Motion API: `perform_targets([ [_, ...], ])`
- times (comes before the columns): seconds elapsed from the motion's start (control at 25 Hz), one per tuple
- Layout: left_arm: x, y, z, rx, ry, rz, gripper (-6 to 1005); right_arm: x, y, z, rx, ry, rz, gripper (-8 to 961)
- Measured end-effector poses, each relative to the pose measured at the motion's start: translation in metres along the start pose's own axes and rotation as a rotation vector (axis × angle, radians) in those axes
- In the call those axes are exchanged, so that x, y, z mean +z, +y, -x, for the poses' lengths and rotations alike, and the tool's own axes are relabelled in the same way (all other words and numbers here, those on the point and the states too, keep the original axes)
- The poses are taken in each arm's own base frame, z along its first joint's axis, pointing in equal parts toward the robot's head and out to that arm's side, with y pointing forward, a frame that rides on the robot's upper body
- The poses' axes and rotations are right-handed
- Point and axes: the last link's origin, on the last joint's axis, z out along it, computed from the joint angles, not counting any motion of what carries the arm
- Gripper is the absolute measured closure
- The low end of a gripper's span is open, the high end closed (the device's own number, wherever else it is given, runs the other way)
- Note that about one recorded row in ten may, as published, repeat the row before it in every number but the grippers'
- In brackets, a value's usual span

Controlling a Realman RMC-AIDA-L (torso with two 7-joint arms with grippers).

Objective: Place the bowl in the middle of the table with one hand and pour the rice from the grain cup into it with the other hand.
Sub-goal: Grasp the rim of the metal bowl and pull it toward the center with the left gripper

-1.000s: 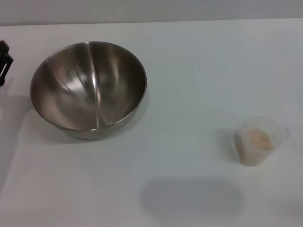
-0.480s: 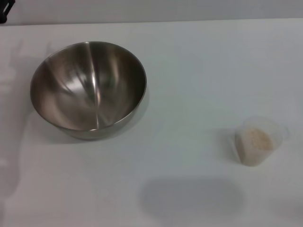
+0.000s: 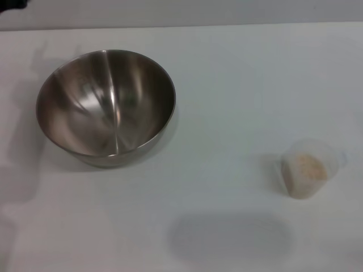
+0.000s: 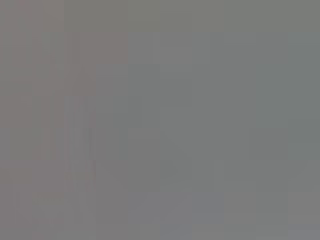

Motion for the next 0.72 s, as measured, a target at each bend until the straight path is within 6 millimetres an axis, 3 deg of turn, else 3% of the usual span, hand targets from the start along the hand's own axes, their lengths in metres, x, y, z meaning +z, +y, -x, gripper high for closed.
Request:
perform_targets([
  [0.4, -0.023, 0.018, -0.033, 0.047, -0.275, 0.125, 157, -0.001, 0.002, -0.001, 0.004, 0.008, 0.014, 125],
  [0.72, -0.019, 0.019, -0.018, 0.005, -0.452, 0.230, 150, -0.002, 0.002, -0.001, 0.004, 0.014, 0.020, 124],
])
